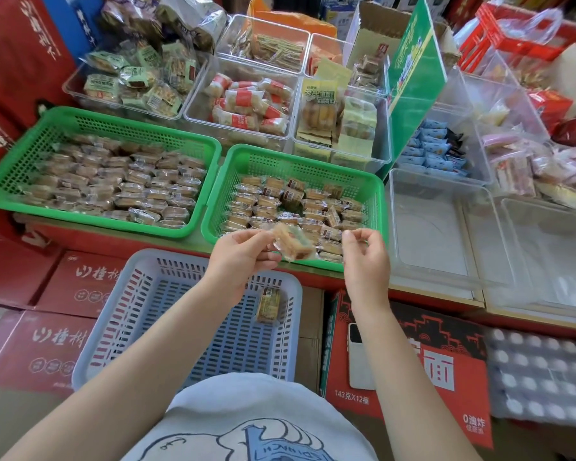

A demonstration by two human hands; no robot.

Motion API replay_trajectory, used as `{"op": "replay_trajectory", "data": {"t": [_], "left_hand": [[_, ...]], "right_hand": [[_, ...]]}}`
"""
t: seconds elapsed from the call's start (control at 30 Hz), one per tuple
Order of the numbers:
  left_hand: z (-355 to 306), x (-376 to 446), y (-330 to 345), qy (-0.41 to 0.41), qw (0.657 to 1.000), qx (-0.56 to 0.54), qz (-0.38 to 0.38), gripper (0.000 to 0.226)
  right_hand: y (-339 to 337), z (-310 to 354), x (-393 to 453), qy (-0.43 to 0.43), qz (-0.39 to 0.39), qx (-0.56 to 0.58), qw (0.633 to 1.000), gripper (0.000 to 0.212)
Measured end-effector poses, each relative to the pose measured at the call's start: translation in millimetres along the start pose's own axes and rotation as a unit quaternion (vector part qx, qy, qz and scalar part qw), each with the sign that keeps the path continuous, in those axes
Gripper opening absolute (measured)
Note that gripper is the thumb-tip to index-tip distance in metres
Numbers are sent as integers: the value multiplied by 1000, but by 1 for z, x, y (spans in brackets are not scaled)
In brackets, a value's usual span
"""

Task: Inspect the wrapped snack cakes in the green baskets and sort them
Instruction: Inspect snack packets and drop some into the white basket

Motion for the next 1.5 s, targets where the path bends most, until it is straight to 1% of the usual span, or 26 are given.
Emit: {"op": "replay_trajectory", "data": {"t": [0.03, 0.07, 0.13, 0.17, 0.2, 0.3, 0.47, 0.57, 0.67, 0.77, 0.87, 0.93, 0.97, 1.03, 1.1, 1.17, 1.23, 1.3, 1.33, 1.4, 1.43, 1.5], "left_hand": [[1, 0, 0, 2, 1000, 2, -14, 10], [1, -1, 1, 5, 1000, 2, -22, 11], [2, -4, 4, 19, 1000, -2, -19, 12], [1, -6, 6, 31, 999, -3, -11, 12], [1, -8, 8, 43, 999, -3, 0, 11], [2, -9, 9, 63, 998, -4, 24, 10], [5, -4, 4, 52, 998, 5, 35, 9], [3, 0, 2, 46, 998, 38, 21, 11], [1, 6, 0, 35, 995, 89, -4, 15], [0, 12, -2, 62, 988, 133, -39, 23], [-2, 18, -2, 96, 983, 150, -46, 16], [-3, 24, -1, 98, 985, 135, -48, 16], [-4, 28, 0, 85, 989, 112, -46, 18], [-8, 35, 4, 34, 998, 40, -34, 25], [-12, 42, 10, -12, 1000, -12, -4, 30], [-15, 52, 15, -4, 999, -28, 26, 34], [-17, 65, 14, 17, 999, -26, 24, 41], [-18, 81, 8, 18, 1000, -14, 17, 37], [-17, 90, 4, 14, 1000, -3, 25, 35], [-16, 108, -1, 7, 998, 20, 63, 33], [-15, 116, -1, 5, 996, 31, 88, 33], [-11, 133, 1, 2, 991, 49, 121, 35]], "right_hand": [[5, 4, -5, -29, 40, -24, 999, 19], [12, 7, -11, -35, 93, -41, 994, 28], [27, 7, -21, -5, 188, -88, 978, 47], [33, 4, -24, 5, 209, -112, 971, 55], [37, 1, -25, 10, 210, -125, 970, 58], [41, -5, -22, 10, 177, -97, 979, 44], [40, -6, -18, 5, 178, -49, 983, 31], [39, -6, -17, 14, 193, -36, 980, 30], [38, -4, -14, 21, 227, -39, 973, 27], [37, 2, -9, 7, 259, -61, 964, 28], [37, 4, -2, -17, 259, -68, 963, 29], [37, 4, 5, -25, 250, -58, 966, 31], [38, 3, 8, -32, 244, -60, 967, 31], [42, -1, 14, -62, 230, -75, 968, 30], [49, -4, 19, -115, 226, -98, 962, 27], [58, -7, 25, -169, 242, -138, 945, 24], [64, -11, 36, -182, 255, -159, 936, 25], [64, -13, 55, -147, 229, -143, 951, 30], [62, -13, 66, -119, 199, -128, 964, 29], [58, -14, 92, -60, 145, -118, 981, 21], [58, -15, 105, -17, 145, -118, 982, 21], [64, -21, 126, 82, 210, -101, 969, 27]]}}
Point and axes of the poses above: each hand's wrist, its own x-axis towards the middle knuckle, its own y-axis out of the palm, z = x × y, the point moved 2 cm from there along x, towards the middle knuckle, and after that the axes turned 14 degrees about x, right-handed, at the moved point
